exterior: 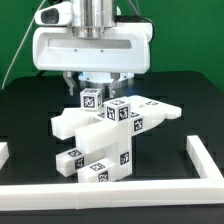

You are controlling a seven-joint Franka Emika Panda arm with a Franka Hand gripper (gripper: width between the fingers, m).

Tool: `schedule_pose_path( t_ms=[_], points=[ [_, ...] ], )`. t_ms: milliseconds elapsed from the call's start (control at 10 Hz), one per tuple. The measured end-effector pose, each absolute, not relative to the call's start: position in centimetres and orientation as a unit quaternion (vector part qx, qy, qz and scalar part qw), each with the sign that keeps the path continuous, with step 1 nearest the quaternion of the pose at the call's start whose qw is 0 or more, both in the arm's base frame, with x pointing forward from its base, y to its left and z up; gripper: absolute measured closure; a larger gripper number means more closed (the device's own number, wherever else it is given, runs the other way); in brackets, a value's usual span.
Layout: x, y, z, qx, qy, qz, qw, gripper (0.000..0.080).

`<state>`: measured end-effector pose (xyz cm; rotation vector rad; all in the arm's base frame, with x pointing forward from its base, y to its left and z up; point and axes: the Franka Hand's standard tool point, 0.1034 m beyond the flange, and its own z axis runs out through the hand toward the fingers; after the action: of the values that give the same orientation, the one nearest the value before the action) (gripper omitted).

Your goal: Assemble chair

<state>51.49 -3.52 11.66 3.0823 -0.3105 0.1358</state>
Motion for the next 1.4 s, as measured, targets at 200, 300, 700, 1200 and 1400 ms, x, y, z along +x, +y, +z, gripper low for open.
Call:
schedule_pose_path(
  t_ms=[200,300,700,1200,1400],
  points=[
    [51.5,-3.5,11.6,0.994,-0.1,0.044,0.02,0.0156],
    [51.5,-3.5,11.6,0.994,-0.1,0.044,0.02,0.0156],
    [51.5,-3.5,11.6,0.994,-0.1,0.044,0.02,0.015],
    [52.8,-3.5,12.3,0.992,-0.123,0.025,0.005,0.015],
    [53.7,-3.7,12.7,0.99,-0.131,0.045,0.003,0.015]
  ],
)
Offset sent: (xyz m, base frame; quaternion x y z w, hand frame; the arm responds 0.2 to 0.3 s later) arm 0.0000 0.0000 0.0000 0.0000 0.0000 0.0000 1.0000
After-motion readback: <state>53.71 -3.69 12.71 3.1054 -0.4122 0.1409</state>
